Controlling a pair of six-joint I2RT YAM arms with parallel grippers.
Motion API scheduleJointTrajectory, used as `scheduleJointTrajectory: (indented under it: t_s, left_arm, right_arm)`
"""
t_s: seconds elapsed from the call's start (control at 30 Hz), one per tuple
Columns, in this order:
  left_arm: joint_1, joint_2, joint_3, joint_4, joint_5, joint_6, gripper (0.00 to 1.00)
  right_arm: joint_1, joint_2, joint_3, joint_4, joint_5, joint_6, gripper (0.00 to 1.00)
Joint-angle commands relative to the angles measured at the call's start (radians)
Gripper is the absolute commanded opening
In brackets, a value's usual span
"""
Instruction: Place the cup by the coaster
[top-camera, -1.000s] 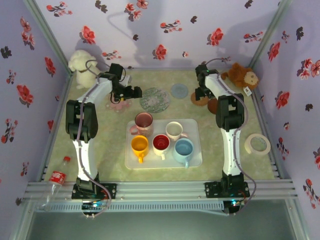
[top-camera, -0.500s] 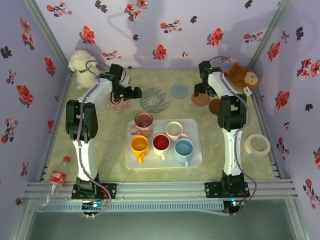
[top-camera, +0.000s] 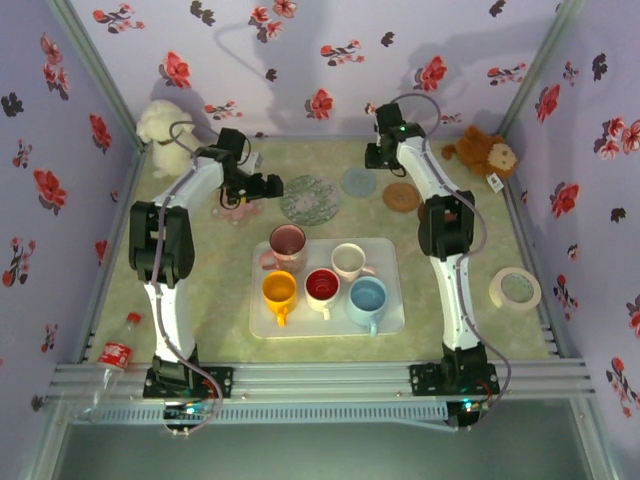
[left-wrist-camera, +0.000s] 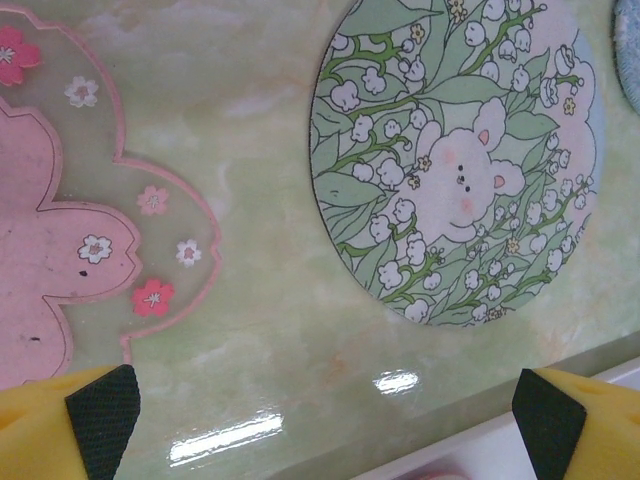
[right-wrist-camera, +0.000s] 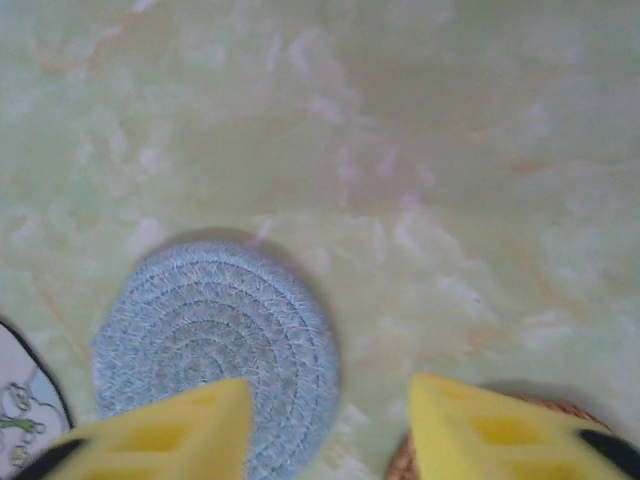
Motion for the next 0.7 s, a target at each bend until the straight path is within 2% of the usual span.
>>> scheduleJointTrajectory:
  t_s: [0.0, 0.2, 0.37, 0.67]
  left_arm:
    - [0.005, -0.042, -0.014, -0.003, -0.012, -0.015, 0.99]
    - [0.005, -0.044, -0.020, -0.005, -0.012, -0.012, 0.99]
    - [0.005, -0.047, -0.029, -0.003, -0.013, -0.011, 0.99]
    - [0.005, -0.050, -0.036, -0.006, -0.017, -0.004, 0.99]
  right_arm:
    - [0.004, 0.037, 0.013, 0.036, -0.080, 0.011, 0.27]
    - [0.024, 0.058, 0.010, 0.085, -0.132, 0.006, 0.00]
    - [0.047, 0.095, 0.019, 0.107, -0.146, 0.014, 0.00]
    - [0.062, 0.164, 0.069, 0.031, -0.122, 0.055, 0.00]
